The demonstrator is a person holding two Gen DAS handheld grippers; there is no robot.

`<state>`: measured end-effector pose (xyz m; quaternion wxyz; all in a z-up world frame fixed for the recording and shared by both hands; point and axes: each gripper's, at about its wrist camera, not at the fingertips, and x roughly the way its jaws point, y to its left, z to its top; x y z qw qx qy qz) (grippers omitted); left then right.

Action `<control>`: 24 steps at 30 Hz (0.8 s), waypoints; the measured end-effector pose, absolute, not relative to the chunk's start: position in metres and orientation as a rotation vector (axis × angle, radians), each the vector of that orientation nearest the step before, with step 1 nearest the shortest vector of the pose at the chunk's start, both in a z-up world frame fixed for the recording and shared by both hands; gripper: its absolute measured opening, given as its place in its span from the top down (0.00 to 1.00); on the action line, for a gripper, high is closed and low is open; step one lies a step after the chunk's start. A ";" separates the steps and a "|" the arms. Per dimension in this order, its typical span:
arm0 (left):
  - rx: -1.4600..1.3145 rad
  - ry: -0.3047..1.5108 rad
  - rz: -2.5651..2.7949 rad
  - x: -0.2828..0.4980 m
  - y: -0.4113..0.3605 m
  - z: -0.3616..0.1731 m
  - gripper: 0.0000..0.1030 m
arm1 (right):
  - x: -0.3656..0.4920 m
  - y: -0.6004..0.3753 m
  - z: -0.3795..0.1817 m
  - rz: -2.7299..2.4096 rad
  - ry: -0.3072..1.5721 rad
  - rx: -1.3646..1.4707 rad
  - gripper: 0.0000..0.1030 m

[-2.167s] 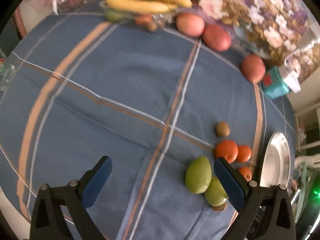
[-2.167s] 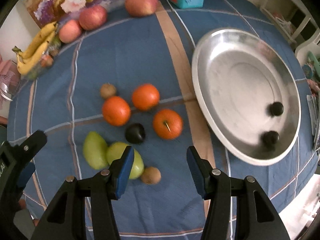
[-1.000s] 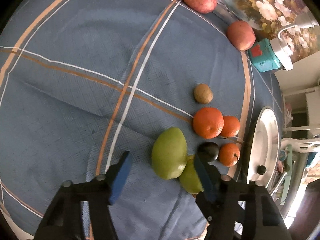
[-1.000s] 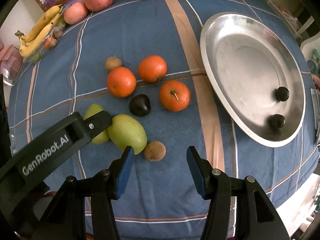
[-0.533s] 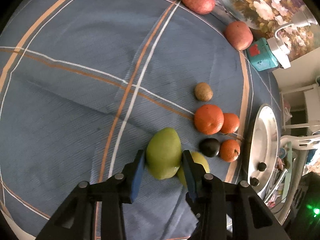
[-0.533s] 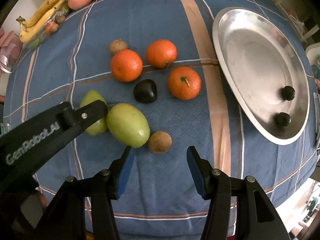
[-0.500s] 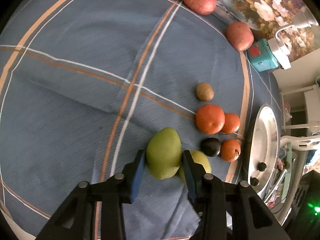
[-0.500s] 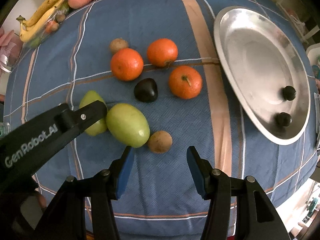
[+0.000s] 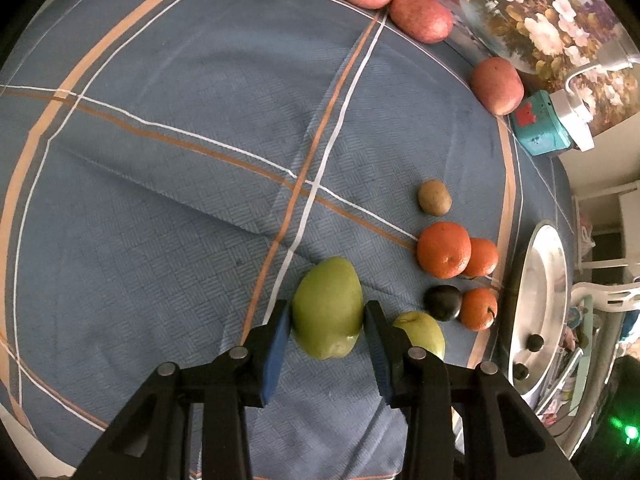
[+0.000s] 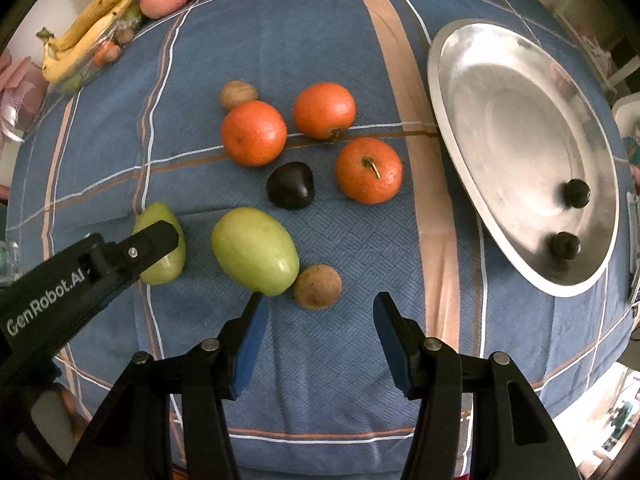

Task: Organize fruits
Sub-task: 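Grasp a brown kiwi with the right tool while the left tool holds the pear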

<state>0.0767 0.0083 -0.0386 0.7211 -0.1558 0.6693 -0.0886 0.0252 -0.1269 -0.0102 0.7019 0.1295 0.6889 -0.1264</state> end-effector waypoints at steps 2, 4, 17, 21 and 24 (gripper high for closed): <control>-0.347 1.479 -0.193 0.078 0.005 -0.039 0.61 | 0.024 -0.124 -0.011 -0.272 1.536 0.249 0.46; -0.349 1.480 -0.191 0.078 0.006 -0.038 0.61 | 0.025 -0.116 -0.010 -0.261 1.536 0.212 0.46; -0.361 1.487 -0.193 0.080 0.008 -0.040 0.61 | 0.037 -0.109 -0.025 -0.336 1.533 0.026 0.46; -0.370 1.492 -0.195 0.080 0.007 -0.043 0.61 | 0.040 -0.103 -0.027 -0.318 1.530 0.000 0.47; -0.376 1.496 -0.197 0.080 0.007 -0.044 0.61 | 0.042 -0.097 -0.024 -0.300 1.514 0.011 0.66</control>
